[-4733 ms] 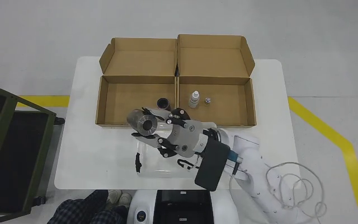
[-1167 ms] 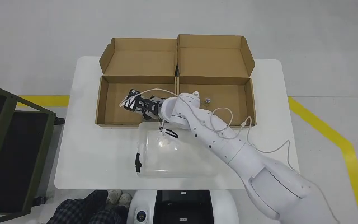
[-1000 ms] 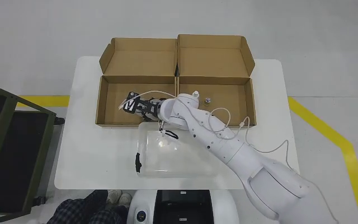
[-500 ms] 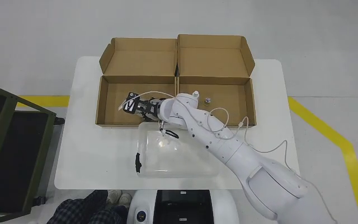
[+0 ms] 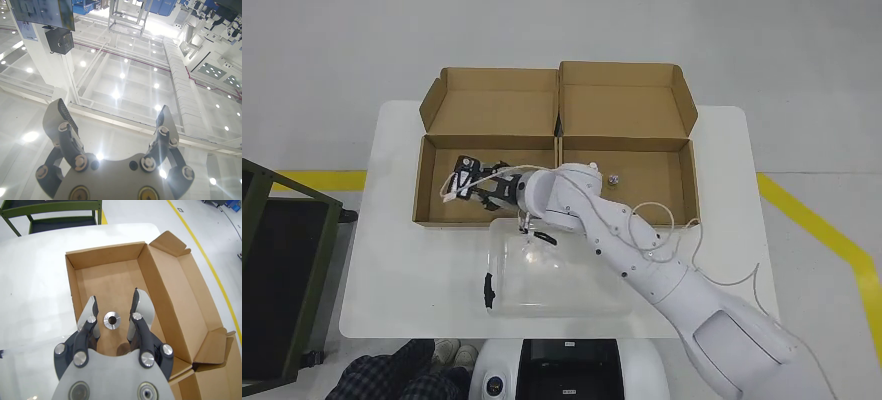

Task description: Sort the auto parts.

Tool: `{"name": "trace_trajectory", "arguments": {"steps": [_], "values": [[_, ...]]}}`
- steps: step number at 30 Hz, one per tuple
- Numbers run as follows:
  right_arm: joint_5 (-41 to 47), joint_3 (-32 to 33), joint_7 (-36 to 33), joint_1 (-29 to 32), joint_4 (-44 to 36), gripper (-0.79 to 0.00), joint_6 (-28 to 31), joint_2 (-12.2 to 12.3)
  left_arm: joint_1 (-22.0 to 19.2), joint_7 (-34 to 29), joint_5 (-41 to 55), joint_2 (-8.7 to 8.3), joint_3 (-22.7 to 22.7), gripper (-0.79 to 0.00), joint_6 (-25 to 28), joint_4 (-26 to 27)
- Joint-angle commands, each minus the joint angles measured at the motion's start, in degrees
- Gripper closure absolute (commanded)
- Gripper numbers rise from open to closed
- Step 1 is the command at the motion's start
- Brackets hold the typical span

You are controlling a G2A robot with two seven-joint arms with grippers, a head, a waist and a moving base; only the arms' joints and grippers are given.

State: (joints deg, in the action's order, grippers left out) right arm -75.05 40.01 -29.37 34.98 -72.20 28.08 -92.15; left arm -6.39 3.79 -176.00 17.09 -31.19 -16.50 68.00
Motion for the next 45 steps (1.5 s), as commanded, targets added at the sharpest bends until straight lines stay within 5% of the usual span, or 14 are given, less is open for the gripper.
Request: {"name": "trace_trajectory", "arguments": {"steps": [1,18,23,25,28,45], "values": [[-0.5,1.5,0.6,1.9,-3.7,-0.348,1.2,0.8,0.0,0.0,0.0,0.00,0.0,-0.785,0.0,0.0],[-9.7,20.0,7.5,23.8,-31.7,-0.459,8.9,7.9,0.0,0.0,0.0,0.00,0.0,-0.785,0.0,0.0],[-11.8,26.6,14.0,30.2,-36.4,-0.489,9.0,9.5,0.0,0.0,0.0,0.00,0.0,-0.785,0.0,0.0],[-13.0,28.5,16.8,32.4,-37.3,-0.551,8.8,10.0,0.0,0.0,0.0,0.00,0.0,-0.785,0.0,0.0],[-15.1,30.9,20.4,35.6,-38.2,-0.785,7.8,10.6,0.0,0.0,0.0,0.00,0.0,-0.785,0.0,0.0],[-17.3,46.2,29.8,51.6,-43.7,-0.785,3.0,13.6,0.0,0.0,0.0,0.00,0.0,-0.785,0.0,0.0]]}}
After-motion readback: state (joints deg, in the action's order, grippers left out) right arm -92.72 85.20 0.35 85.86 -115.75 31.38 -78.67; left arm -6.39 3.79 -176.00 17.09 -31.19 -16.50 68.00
